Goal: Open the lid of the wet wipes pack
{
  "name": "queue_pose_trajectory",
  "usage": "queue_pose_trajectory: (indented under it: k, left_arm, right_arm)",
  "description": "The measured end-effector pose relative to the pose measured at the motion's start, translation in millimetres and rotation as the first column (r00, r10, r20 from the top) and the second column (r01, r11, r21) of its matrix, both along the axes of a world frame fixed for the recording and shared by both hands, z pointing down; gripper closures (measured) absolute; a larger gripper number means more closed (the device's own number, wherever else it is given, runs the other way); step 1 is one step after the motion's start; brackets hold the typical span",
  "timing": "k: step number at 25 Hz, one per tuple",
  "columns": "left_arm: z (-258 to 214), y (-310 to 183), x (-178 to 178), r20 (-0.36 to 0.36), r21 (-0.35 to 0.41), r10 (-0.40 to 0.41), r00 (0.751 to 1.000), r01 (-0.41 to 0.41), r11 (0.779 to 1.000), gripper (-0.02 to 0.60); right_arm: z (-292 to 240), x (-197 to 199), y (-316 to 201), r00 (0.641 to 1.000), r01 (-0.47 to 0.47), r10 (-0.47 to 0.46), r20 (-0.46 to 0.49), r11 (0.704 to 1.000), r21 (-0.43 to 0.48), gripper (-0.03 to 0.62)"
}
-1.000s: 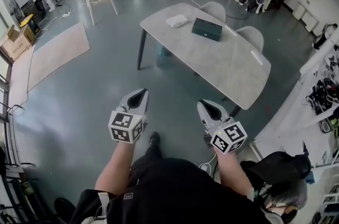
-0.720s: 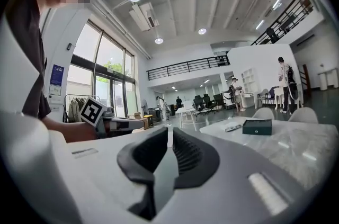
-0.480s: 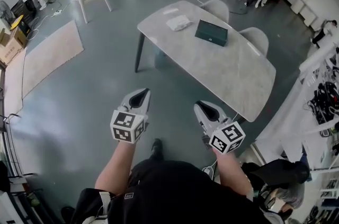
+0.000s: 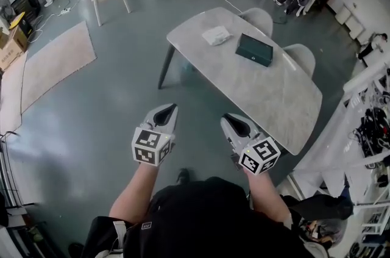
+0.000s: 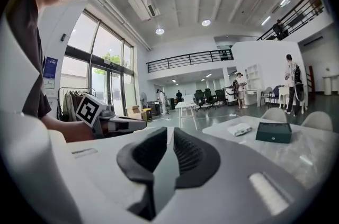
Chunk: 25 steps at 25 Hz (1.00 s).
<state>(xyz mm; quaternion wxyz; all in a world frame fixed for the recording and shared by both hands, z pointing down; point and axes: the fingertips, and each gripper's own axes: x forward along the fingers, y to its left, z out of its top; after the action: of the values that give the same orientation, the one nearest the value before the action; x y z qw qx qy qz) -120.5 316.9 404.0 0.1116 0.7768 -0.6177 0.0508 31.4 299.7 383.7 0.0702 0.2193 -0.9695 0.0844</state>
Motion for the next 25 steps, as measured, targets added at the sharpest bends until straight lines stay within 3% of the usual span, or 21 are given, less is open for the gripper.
queue_pose_trajectory:
  k: [16,25]
  left_arm:
    - [8,-68,-55,0.027,-0.043,-0.043,0.999,0.044,0.998,0.574]
    - [36,-188,-71,0.039,-0.117,-0.054,0.998,0.058,0.991,0.574]
  right_arm:
    - [8,-62,-85,0.998,0.056,-0.056,0.011,0.998,-0.007,0.56]
    - [36,-86,-205,0.996,0.09,-0.09,0.014,0.995,-0.053,0.56]
